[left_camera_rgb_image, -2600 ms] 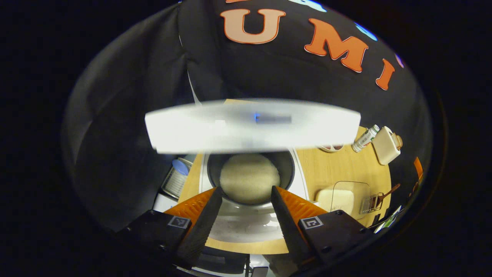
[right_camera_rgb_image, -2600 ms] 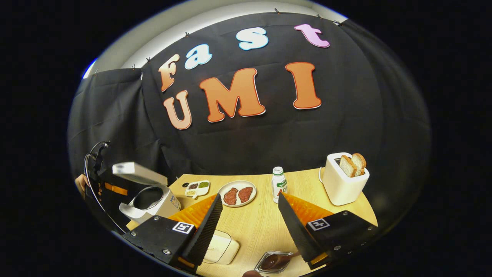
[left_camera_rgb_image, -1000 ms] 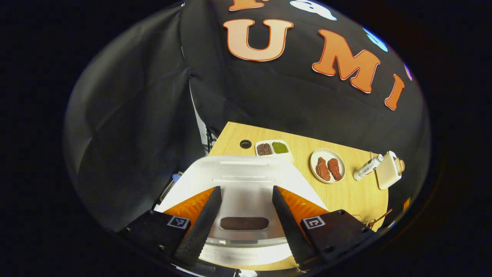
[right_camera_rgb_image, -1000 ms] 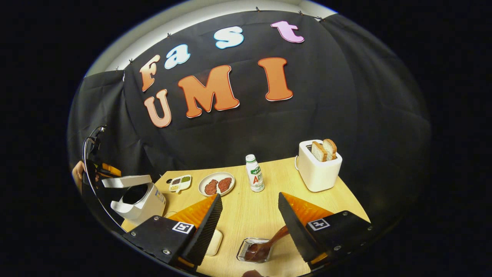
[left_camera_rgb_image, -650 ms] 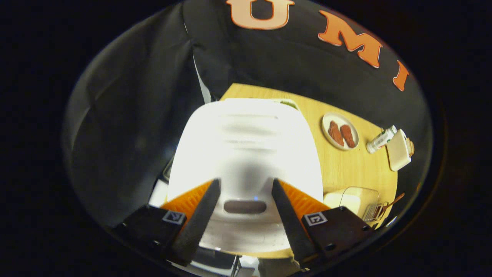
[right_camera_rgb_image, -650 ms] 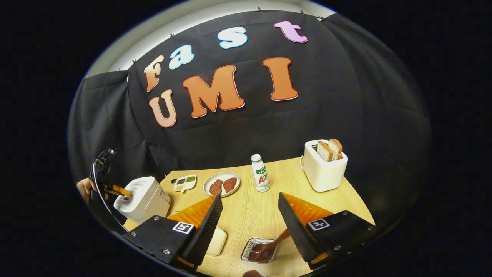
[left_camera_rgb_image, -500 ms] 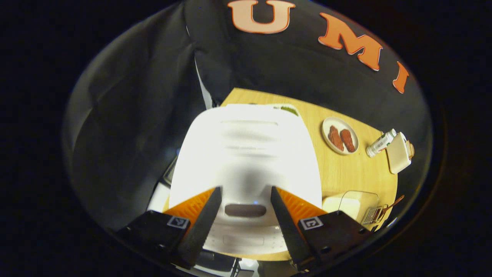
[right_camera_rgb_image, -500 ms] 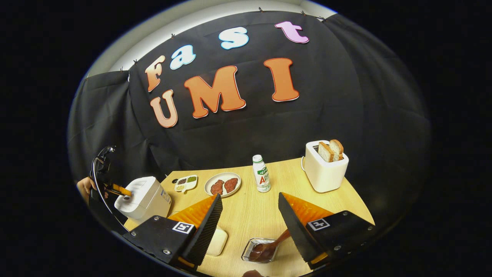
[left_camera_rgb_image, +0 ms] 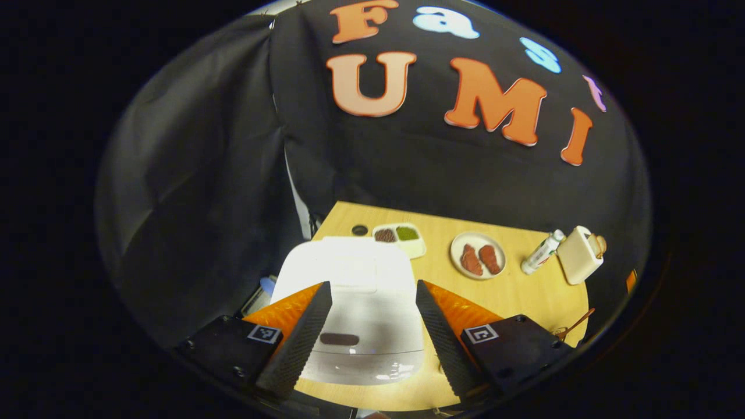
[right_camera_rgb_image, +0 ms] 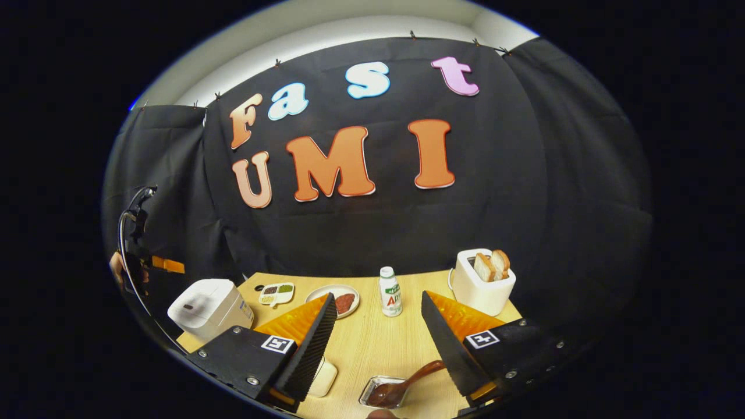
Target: Close the left gripper, press the button to open the rice cooker; take a wooden spoon from the chopstick holder with the right hand, scoop a spoonful of rice and pour it into the rice cooker, then put the wooden spoon back into the chopstick holder.
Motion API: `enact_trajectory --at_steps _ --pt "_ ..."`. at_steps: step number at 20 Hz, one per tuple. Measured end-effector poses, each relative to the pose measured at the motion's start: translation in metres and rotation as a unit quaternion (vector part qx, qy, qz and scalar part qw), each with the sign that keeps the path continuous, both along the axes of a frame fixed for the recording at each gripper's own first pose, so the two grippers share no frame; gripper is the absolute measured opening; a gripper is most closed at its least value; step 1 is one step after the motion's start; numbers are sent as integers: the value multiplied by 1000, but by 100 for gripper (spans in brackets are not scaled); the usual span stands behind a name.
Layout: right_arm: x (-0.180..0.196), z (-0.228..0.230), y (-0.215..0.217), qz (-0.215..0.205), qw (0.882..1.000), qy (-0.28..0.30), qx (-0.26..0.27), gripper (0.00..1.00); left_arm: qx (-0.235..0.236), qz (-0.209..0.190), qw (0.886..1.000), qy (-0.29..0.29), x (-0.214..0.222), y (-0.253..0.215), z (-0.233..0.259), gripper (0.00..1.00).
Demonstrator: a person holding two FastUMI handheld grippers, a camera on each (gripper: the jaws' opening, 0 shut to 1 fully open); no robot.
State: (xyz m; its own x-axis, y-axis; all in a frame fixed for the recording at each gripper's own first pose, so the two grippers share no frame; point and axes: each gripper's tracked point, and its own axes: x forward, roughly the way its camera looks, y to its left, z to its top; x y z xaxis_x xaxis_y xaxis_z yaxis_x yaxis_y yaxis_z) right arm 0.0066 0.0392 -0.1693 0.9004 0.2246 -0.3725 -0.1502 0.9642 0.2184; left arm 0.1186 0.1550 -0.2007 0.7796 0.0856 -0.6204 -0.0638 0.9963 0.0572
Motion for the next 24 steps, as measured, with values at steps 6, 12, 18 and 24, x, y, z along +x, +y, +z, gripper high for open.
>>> enact_trajectory --at_steps 6,12,18,24 --pt "23 75 19 11 995 -92 -22 92 -21 -31 983 -179 -7 -78 112 98" --pt "44 141 44 18 985 -171 -14 91 11 -34 962 -272 -37 -108 166 98" --pt "50 161 76 45 978 -204 -10 92 -14 -29 952 -304 -78 -143 179 98" --pt "48 164 93 61 977 -203 4 92 4 -20 949 -316 -92 -144 192 98"
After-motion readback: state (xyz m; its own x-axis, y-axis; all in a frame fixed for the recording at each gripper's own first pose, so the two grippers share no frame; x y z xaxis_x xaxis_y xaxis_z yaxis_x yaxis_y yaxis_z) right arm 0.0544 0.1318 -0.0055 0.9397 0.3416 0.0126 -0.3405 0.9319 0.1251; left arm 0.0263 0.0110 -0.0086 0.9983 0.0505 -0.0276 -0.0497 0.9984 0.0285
